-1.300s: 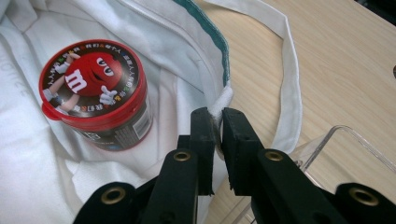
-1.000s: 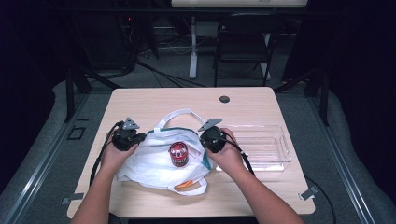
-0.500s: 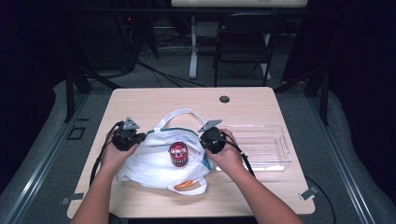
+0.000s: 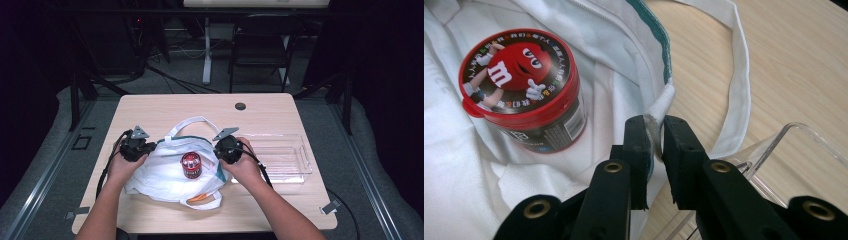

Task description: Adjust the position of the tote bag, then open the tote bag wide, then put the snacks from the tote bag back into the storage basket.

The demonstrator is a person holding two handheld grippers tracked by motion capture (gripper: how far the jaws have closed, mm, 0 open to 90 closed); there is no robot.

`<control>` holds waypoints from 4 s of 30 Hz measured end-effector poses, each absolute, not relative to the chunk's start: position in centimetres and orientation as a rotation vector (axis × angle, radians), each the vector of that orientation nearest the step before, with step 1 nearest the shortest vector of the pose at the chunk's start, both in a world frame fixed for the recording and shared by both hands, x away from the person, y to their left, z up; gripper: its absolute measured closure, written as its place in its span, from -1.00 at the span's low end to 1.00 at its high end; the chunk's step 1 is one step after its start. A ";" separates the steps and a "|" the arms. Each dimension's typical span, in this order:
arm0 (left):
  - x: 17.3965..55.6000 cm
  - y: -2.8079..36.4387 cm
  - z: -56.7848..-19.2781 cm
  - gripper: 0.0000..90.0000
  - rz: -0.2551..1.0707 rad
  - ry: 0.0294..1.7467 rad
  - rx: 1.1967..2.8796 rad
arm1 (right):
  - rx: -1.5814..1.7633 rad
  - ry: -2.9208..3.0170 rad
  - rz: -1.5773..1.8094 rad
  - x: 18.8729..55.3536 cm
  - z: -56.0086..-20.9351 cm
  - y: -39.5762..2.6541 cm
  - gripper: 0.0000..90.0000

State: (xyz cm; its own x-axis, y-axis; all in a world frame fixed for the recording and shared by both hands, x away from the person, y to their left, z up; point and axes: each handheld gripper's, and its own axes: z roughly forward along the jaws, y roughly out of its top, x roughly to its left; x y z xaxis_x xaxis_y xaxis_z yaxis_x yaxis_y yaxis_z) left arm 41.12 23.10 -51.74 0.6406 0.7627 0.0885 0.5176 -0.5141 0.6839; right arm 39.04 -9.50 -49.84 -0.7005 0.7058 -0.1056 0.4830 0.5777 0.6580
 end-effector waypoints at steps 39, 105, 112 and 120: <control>40.4 24.4 -49.8 0.24 0.502 1.012 2.095 | 0.910 2.532 0.934 38.5 -46.3 -7.7 0.15; 39.6 23.2 -47.6 0.00 0.474 1.024 2.133 | 0.844 2.760 0.656 40.4 -48.0 -0.4 -0.36; 39.7 23.3 -47.8 0.00 0.470 1.030 2.135 | 0.848 2.768 0.640 40.5 -48.4 0.0 -0.37; 39.7 23.4 -47.8 0.00 0.467 1.040 2.137 | 0.847 2.774 0.635 40.5 -48.7 0.4 -0.40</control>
